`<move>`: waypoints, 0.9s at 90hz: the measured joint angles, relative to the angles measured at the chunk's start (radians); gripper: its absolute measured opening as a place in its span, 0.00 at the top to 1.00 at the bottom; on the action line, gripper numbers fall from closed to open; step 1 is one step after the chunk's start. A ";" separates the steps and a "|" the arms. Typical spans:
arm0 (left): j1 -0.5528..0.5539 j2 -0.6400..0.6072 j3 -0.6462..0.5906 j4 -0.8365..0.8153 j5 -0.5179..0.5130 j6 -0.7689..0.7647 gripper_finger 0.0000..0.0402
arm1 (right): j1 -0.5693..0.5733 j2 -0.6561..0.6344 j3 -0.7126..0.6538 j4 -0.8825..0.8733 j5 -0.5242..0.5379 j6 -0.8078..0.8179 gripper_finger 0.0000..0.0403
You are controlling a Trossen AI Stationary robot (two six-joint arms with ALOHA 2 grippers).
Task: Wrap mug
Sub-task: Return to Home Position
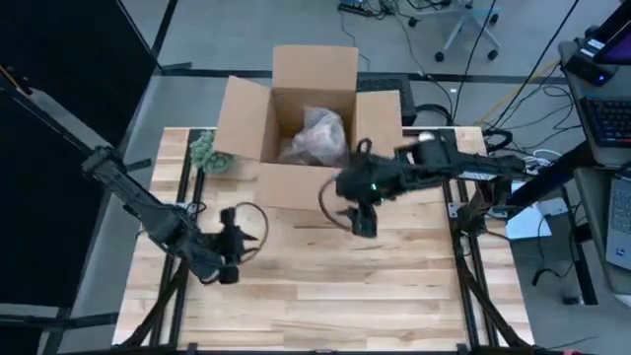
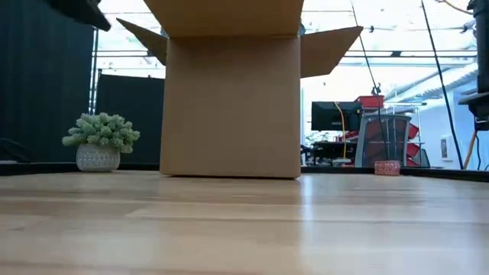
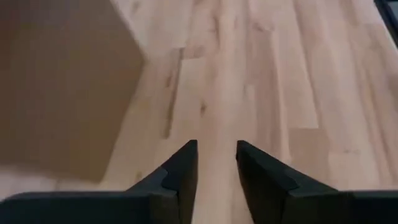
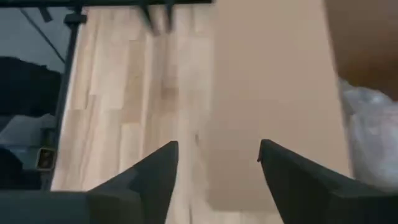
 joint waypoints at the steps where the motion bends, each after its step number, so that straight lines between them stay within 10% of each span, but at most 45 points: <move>1: -0.004 -0.013 -0.010 0.000 0.000 -0.005 0.84 | 0.006 -0.002 -0.004 0.000 0.001 0.005 0.55; 22: -0.051 -0.268 -0.199 0.027 0.000 -0.085 0.99 | 0.131 -0.112 -0.248 0.083 0.114 0.115 0.75; 50: -0.053 -0.469 -0.306 0.062 0.006 -0.040 0.99 | 0.182 -0.528 -1.031 0.704 0.128 0.239 0.98; 81: -0.050 -0.501 -0.322 0.088 -0.027 0.003 0.99 | 0.157 -0.805 -1.670 1.135 0.135 0.321 0.98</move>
